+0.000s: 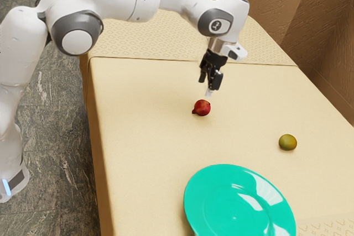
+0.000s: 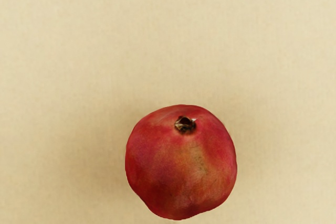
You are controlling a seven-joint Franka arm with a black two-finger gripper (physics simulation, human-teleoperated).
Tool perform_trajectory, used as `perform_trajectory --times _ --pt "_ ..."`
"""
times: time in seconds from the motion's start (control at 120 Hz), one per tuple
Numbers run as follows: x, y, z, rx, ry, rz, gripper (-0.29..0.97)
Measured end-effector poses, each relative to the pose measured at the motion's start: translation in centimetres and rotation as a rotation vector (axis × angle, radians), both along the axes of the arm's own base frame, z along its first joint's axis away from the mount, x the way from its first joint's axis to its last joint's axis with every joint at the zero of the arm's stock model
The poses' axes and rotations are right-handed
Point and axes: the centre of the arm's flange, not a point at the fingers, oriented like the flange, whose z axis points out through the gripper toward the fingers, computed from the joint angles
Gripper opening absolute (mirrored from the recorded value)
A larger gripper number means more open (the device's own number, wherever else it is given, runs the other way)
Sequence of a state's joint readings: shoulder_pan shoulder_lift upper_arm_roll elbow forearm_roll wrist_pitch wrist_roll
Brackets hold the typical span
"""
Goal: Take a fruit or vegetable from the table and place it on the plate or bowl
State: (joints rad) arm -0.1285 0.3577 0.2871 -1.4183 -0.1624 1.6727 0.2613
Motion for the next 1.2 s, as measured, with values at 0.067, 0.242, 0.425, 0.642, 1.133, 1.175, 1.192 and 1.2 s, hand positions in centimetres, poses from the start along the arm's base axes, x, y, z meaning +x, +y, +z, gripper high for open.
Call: perform_trajectory --times 0.067,0.242,0.425,0.642,1.133,1.175,1.192,1.2 --pt "0.2 -0.3 -0.3 -0.009 -0.003 -0.014 0.68" --pt "0.6 -0.5 -1.8 -0.026 0.009 -0.040 0.68" --pt "0.6 -0.8 -3.1 -0.043 0.023 -0.065 0.68" --pt "0.5 -1.2 -5.5 -0.071 0.061 -0.082 0.68" --pt "1.3 -1.0 -9.1 -0.106 0.092 -0.085 0.46" --pt "1.3 -0.9 -9.0 -0.106 0.089 -0.084 0.40" --pt "1.3 -0.9 -9.0 -0.106 0.088 -0.084 0.38" --pt "1.3 -0.9 -8.9 -0.106 0.087 -0.084 0.37"
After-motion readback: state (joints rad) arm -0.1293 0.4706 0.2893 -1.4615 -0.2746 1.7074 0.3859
